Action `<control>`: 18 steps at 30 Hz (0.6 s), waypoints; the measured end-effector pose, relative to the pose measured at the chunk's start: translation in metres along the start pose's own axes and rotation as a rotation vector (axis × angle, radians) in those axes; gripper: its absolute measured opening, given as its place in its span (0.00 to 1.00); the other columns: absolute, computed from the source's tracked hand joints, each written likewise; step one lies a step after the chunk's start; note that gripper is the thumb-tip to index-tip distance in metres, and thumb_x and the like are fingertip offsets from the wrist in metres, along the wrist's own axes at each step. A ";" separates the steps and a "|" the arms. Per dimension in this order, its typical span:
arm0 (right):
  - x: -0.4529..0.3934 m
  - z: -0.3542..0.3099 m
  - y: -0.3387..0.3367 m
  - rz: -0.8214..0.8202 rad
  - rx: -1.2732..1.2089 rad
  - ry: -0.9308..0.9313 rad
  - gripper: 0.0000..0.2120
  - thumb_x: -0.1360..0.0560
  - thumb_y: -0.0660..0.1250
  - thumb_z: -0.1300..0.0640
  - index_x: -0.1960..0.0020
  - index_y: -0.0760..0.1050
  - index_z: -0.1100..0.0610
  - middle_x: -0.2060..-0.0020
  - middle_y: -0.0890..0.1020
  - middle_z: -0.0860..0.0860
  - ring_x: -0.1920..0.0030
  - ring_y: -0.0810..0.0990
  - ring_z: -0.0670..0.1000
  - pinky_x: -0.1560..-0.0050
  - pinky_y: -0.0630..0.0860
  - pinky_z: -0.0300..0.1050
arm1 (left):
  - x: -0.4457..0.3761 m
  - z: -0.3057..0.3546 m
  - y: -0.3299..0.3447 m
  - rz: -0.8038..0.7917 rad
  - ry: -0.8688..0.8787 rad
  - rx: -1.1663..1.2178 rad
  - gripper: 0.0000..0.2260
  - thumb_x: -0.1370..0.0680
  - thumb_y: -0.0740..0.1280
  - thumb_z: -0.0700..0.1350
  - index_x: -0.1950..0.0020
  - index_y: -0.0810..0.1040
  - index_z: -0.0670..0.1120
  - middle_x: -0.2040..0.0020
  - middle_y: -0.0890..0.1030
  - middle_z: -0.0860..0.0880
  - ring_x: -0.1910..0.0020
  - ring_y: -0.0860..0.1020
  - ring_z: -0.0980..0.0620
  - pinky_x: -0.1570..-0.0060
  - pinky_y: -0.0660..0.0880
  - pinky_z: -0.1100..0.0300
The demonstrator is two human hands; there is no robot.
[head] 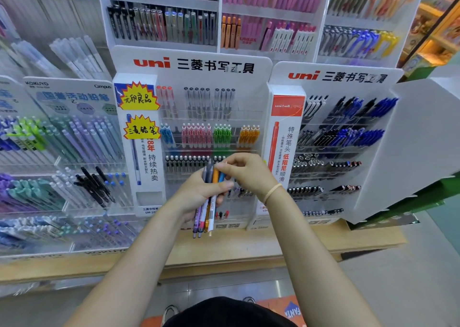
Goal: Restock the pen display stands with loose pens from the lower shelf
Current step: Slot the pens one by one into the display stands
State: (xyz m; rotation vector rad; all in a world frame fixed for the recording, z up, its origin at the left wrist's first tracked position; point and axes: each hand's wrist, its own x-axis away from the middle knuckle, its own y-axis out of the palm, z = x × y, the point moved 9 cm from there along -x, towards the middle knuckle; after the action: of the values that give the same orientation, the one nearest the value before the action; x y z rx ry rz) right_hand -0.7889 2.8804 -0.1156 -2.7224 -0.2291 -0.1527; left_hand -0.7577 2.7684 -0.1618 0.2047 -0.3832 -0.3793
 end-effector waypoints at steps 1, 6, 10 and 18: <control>0.001 0.002 -0.003 0.006 -0.054 0.021 0.09 0.24 0.73 0.54 0.54 0.82 0.61 0.70 0.80 0.54 0.73 0.74 0.50 0.74 0.73 0.47 | 0.000 0.002 0.002 0.004 0.005 0.000 0.09 0.25 0.73 0.37 0.48 0.76 0.40 0.64 0.79 0.44 0.70 0.76 0.50 0.68 0.76 0.60; 0.008 0.004 -0.017 0.086 -0.223 0.037 0.11 0.23 0.70 0.58 0.52 0.79 0.68 0.74 0.78 0.48 0.78 0.70 0.48 0.78 0.67 0.38 | 0.002 0.011 0.004 0.010 0.013 -0.030 0.03 0.20 0.67 0.36 0.48 0.77 0.37 0.61 0.83 0.41 0.65 0.82 0.47 0.63 0.80 0.57; 0.011 0.002 -0.033 0.200 -0.343 0.022 0.10 0.21 0.68 0.55 0.53 0.77 0.62 0.75 0.75 0.48 0.77 0.70 0.48 0.76 0.68 0.39 | 0.007 0.008 0.006 -0.012 -0.023 -0.004 0.07 0.20 0.68 0.42 0.48 0.78 0.38 0.57 0.84 0.40 0.66 0.82 0.46 0.66 0.80 0.56; 0.016 0.006 -0.062 0.324 -0.590 -0.002 0.07 0.20 0.66 0.56 0.54 0.74 0.59 0.71 0.77 0.52 0.76 0.74 0.50 0.77 0.68 0.39 | 0.011 0.006 -0.032 0.376 0.026 0.259 0.10 0.23 0.72 0.46 0.47 0.82 0.40 0.59 0.85 0.44 0.76 0.72 0.55 0.74 0.73 0.62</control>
State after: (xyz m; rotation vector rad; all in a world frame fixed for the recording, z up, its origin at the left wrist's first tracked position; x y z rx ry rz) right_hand -0.7843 2.9410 -0.0956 -3.2910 0.3095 -0.1400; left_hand -0.7614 2.7339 -0.1615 0.3820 -0.4353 0.0445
